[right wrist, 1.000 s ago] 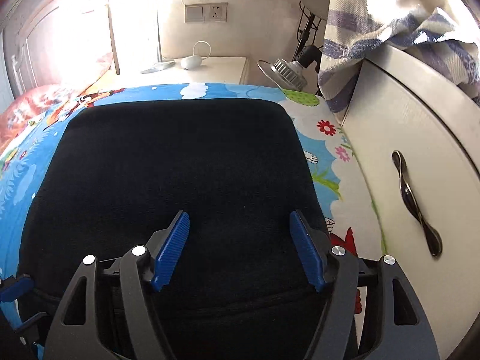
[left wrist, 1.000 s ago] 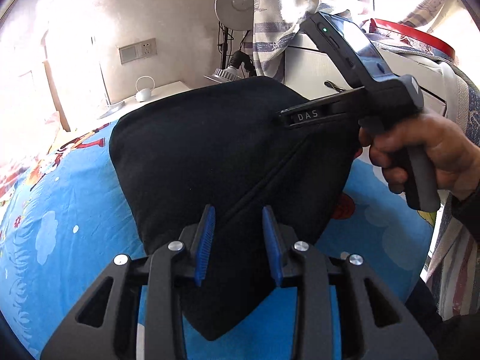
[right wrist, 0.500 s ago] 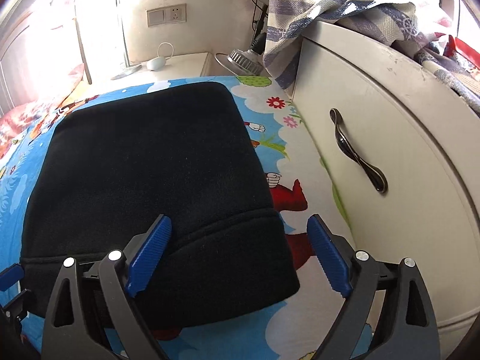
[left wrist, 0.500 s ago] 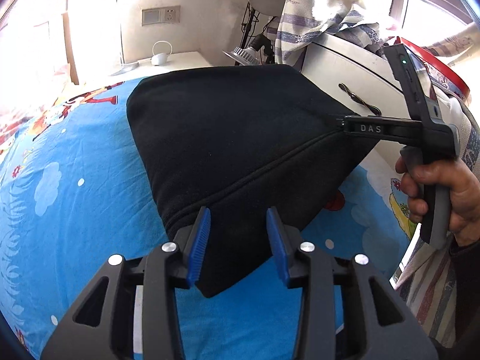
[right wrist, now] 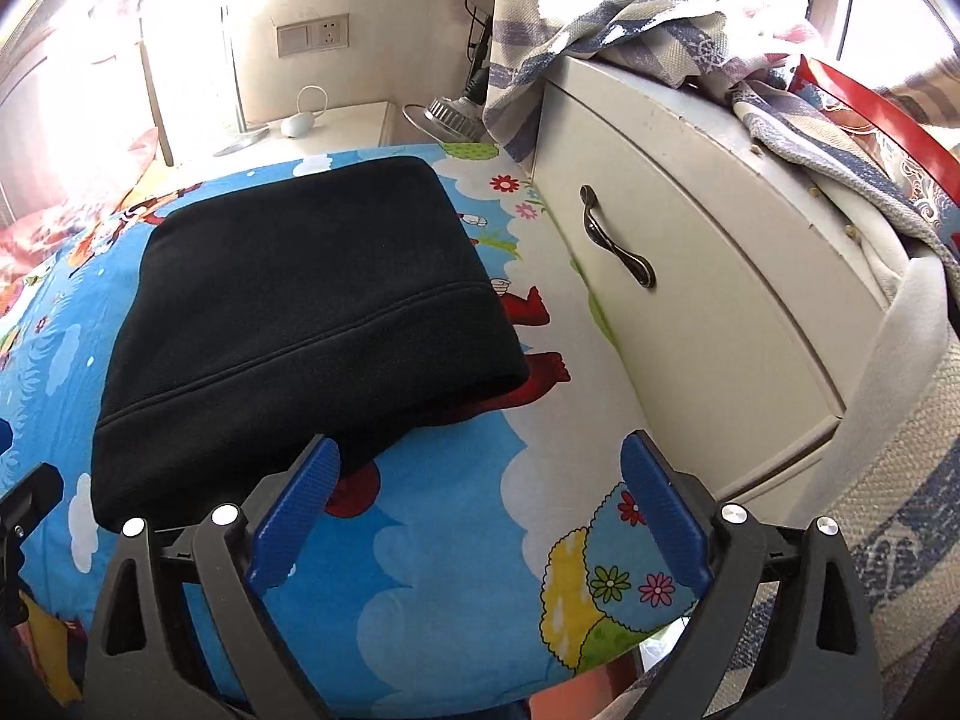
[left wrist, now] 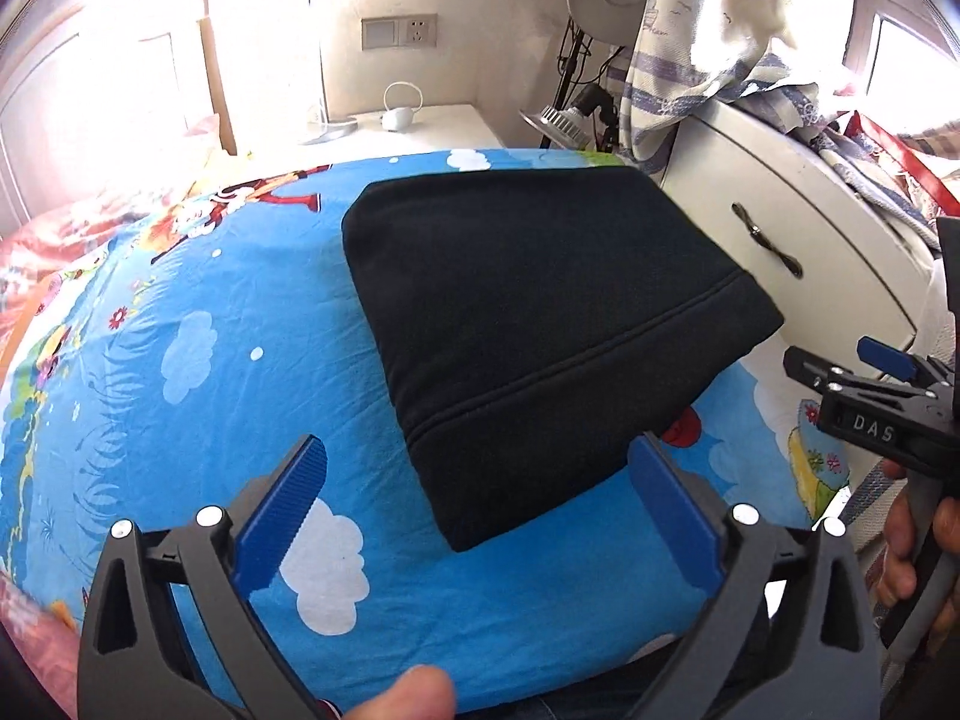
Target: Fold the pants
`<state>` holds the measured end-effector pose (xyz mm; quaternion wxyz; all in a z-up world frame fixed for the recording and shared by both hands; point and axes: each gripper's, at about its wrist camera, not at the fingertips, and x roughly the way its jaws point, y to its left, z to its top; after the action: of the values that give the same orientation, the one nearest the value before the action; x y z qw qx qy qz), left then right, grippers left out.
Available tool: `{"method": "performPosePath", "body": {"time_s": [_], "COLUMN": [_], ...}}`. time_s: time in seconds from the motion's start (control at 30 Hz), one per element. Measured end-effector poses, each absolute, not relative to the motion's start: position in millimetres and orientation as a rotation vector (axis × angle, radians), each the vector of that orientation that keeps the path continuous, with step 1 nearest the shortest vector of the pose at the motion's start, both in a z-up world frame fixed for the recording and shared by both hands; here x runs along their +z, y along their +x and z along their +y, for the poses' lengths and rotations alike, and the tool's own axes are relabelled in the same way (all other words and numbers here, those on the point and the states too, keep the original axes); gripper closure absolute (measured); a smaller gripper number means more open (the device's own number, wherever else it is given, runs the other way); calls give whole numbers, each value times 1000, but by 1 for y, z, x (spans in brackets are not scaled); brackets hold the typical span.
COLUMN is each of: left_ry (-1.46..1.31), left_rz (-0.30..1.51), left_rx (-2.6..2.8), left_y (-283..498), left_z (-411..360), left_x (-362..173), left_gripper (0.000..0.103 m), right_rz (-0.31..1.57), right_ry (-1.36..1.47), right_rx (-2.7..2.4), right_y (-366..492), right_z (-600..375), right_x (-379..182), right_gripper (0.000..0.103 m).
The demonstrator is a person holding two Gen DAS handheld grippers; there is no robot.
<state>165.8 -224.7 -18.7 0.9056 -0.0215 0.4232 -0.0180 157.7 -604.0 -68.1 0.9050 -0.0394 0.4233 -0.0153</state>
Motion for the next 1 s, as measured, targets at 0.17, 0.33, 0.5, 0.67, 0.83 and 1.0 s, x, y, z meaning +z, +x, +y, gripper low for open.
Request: {"method": "performPosePath", "body": {"time_s": [0.17, 0.33, 0.5, 0.67, 0.83, 1.0], "left_ry": [-78, -122, -122, -118, -119, -115], "left_rz": [865, 862, 851, 844, 846, 842], "left_rx": [-74, -81, -79, -77, -78, -76], "left_y": [164, 161, 157, 157, 157, 157], "left_z": [-236, -234, -233, -232, -232, -231], "left_x": [10, 16, 19, 20, 20, 21], "left_gripper": [2, 2, 2, 2, 2, 2], "right_rz": [823, 784, 783, 780, 781, 779], "right_ry": [-63, -66, -73, -75, -76, -72], "right_rx": [-9, 2, 18, 22, 30, 31], "right_y": [140, 130, 129, 130, 130, 130], "right_z": [-601, -595, -590, -587, -587, -588], "right_x": [-45, -29, -27, -26, -26, -25], "right_gripper": [12, 12, 12, 12, 12, 12]}}
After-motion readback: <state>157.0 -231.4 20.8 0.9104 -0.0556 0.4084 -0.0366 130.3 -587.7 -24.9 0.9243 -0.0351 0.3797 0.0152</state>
